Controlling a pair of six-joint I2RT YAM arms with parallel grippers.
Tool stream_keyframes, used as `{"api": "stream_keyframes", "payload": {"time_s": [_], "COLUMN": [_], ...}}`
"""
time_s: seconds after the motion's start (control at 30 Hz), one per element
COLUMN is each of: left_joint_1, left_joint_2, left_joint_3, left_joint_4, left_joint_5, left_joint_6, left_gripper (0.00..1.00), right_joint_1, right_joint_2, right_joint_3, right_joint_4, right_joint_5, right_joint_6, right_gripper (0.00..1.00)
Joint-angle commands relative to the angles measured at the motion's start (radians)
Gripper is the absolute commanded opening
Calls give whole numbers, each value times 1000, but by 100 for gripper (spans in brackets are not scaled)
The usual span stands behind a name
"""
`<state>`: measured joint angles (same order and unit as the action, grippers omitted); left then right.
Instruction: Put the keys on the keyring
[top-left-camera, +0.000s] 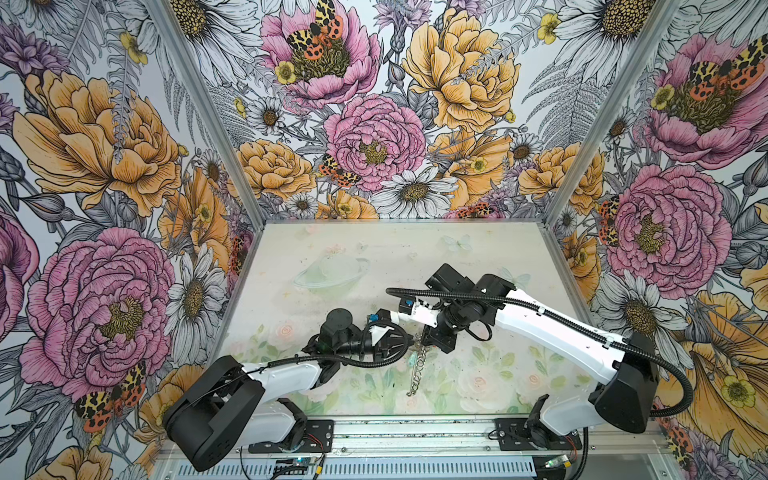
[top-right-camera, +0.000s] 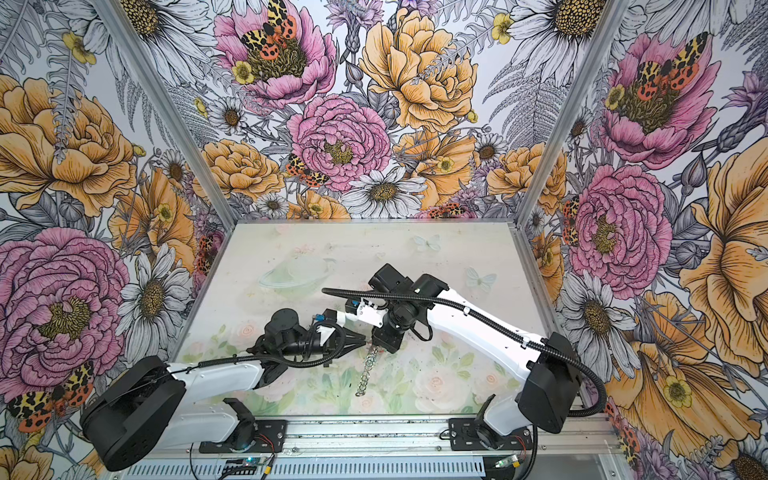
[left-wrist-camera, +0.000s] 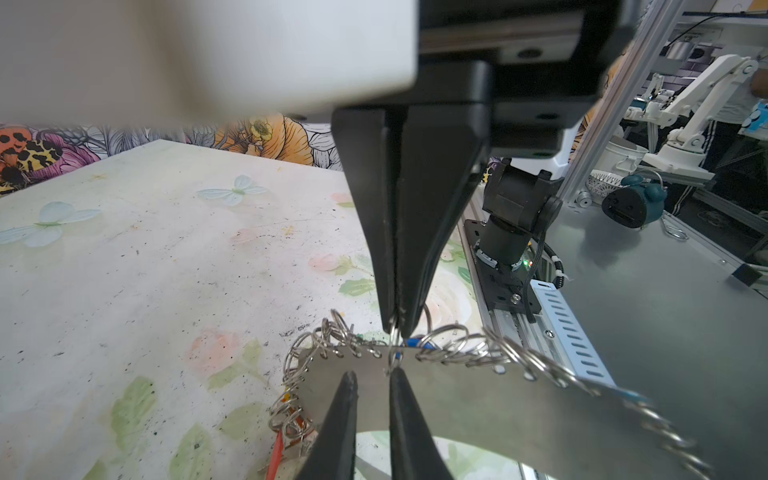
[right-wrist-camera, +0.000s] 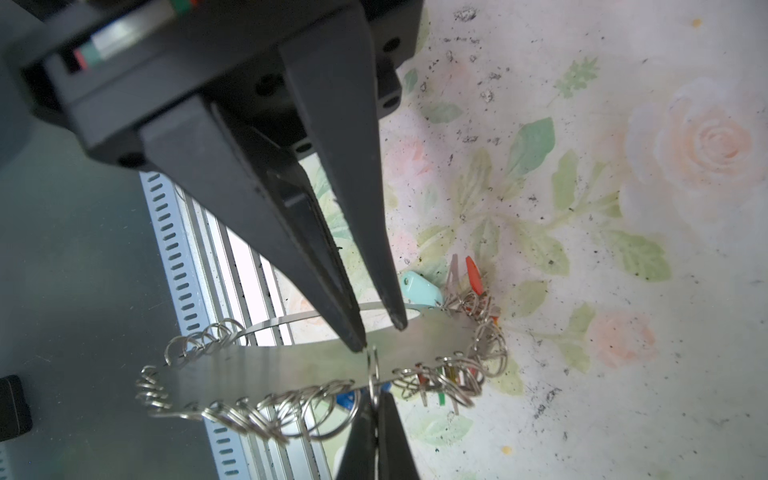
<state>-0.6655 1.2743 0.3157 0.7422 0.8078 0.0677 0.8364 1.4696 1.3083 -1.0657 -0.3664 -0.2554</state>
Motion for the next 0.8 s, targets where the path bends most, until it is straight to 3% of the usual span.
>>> {"api": "stream_keyframes", "payload": {"time_s": [0.0, 0.23, 0.63, 0.73, 0.77], "left_joint_1": [-11, 28, 25, 25, 26], "left_joint_2": [26, 60, 79, 82, 83], "left_joint_3": [17, -19, -4, -7, -10], "left_joint_4": [63, 191, 193, 211, 221], "left_joint_5": [53, 85, 104, 94, 87], "left_joint_6": [-39, -113, -118, -130, -135], "left_gripper": [19, 18, 1, 0, 0], "right_joint_1": [11, -13, -24, -35, -38], "right_joint_2": [7, -24, -47, -65, -79], "right_joint_3": [40, 10, -18, -38, -50], "right_joint_4": [79, 107, 142, 168, 186], "right_joint_5": [-61, -69, -95, -86, -80], "right_joint_6": [-14, -9, -5, 5, 12], "right_gripper": [0, 0, 0, 0, 4]}}
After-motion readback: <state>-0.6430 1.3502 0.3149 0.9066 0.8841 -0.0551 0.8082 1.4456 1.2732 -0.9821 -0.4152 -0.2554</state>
